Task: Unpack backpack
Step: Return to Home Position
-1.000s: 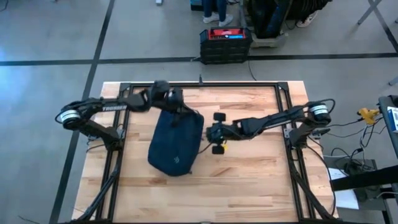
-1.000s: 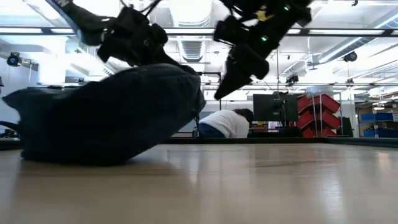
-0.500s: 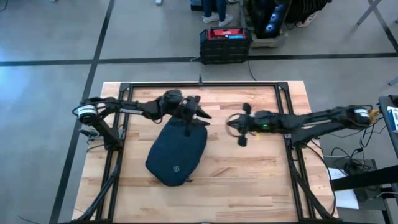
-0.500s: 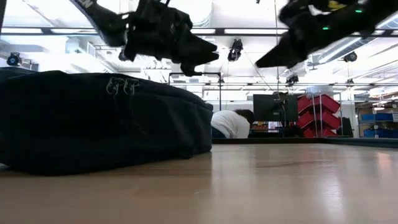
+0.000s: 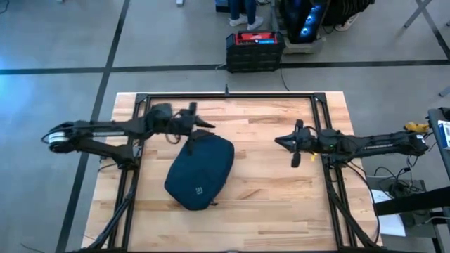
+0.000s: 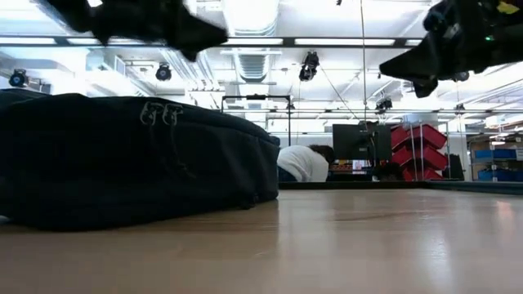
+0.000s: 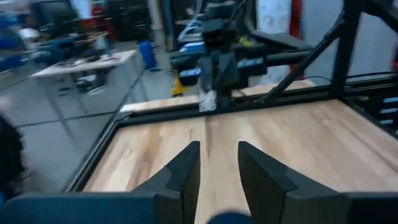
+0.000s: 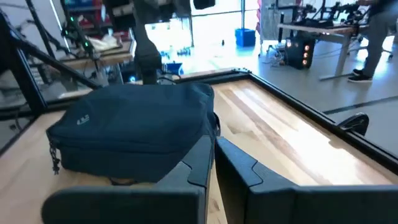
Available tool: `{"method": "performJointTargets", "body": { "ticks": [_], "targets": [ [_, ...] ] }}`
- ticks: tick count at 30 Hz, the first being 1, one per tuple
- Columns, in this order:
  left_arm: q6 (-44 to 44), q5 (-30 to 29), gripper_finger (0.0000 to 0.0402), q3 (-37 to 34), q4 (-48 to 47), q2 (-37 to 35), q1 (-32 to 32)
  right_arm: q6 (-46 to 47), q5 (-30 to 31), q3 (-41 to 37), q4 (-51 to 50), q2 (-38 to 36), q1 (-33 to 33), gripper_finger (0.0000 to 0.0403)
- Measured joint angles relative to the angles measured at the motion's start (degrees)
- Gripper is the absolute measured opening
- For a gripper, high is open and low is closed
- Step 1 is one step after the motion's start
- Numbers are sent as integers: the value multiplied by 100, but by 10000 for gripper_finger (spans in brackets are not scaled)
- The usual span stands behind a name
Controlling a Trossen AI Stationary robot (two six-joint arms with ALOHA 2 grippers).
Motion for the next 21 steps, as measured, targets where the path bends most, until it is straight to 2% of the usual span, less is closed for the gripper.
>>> {"method": "performJointTargets", "body": {
  "ticks": [4, 12, 21],
  "targets": [
    [-338, -532, 77, -708, 55, -1028, -13, -12, 1, -144, -98, -582, 302, 7],
    [-810, -563, 77, -1837, 15, -2962, -24, -83, -1, -154, -763, -1556, 650, 7],
    [-1617, -562, 77, -2831, -211, -4359, -56, -203, 1, -104, -1510, -2209, 661, 7]
  ]
}}
